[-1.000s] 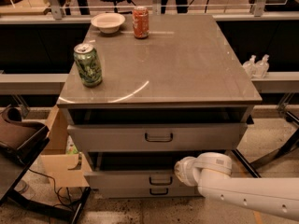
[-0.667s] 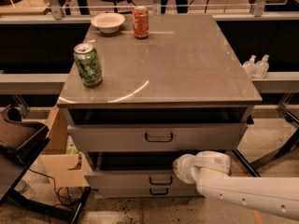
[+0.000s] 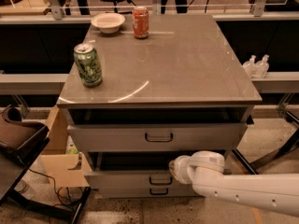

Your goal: Open middle drawer

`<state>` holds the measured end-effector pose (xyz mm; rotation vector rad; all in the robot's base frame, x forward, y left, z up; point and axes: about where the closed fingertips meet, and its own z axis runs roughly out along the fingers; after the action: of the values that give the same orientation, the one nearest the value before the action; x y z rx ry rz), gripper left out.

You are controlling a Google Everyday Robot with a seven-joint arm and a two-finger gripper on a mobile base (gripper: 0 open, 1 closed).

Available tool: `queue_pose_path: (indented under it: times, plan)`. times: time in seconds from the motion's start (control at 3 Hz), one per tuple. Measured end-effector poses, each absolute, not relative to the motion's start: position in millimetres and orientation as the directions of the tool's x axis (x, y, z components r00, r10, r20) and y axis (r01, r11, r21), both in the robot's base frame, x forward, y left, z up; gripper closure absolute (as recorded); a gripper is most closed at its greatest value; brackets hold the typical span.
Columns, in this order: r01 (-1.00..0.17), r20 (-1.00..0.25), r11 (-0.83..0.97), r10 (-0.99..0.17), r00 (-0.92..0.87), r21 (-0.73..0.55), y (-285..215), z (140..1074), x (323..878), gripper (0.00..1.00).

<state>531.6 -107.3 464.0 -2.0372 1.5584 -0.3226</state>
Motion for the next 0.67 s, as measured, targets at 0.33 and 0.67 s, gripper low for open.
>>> queue_pose_path:
  times: [0.33, 0.67]
  plan:
    - [-0.822, -0.132, -0.186, -0.945, 0.300, -0.538, -106.9, 460.0, 529.0, 1.00]
    - [-0.822, -0.131, -0.186, -0.945, 0.300, -0.538, -106.9, 460.2, 529.0, 1.00]
